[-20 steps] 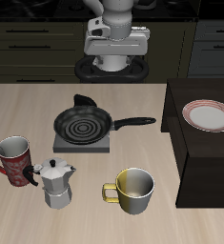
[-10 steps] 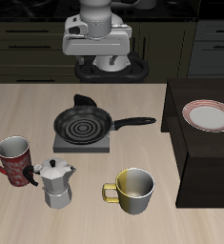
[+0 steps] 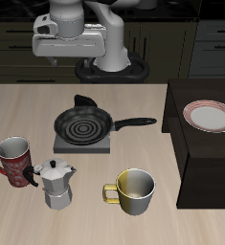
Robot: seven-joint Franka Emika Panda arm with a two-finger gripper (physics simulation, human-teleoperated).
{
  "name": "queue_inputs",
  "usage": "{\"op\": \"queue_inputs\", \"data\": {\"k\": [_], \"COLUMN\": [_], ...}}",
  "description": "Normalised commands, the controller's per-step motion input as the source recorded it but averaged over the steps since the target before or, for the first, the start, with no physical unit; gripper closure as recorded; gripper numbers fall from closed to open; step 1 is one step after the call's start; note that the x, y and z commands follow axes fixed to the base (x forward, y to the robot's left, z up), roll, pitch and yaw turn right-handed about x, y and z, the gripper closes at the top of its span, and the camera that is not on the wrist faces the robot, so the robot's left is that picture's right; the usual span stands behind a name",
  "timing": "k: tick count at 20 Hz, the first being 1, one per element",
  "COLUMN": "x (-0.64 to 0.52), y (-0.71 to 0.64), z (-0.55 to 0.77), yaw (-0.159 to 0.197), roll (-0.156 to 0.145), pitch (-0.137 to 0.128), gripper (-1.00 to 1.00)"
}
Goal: Place the red mug on the plate
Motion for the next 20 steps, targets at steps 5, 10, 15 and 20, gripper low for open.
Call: {"op": "queue_inputs", "data": {"k": [5, 10, 15, 20], "x": [0.30, 0.28, 0.21, 0.20], "y": [-0.47, -0.32, -0.35, -0.39], "z": [0.09, 0.04, 0.05, 0.02], "yaw": [0.007, -0.012, 0.021, -0.010], "roll": [0.004, 0.054, -0.014, -0.015], "pitch": [0.000, 0.010, -0.014, -0.001], "gripper": [-1.00, -1.00, -1.00, -1.00]}}
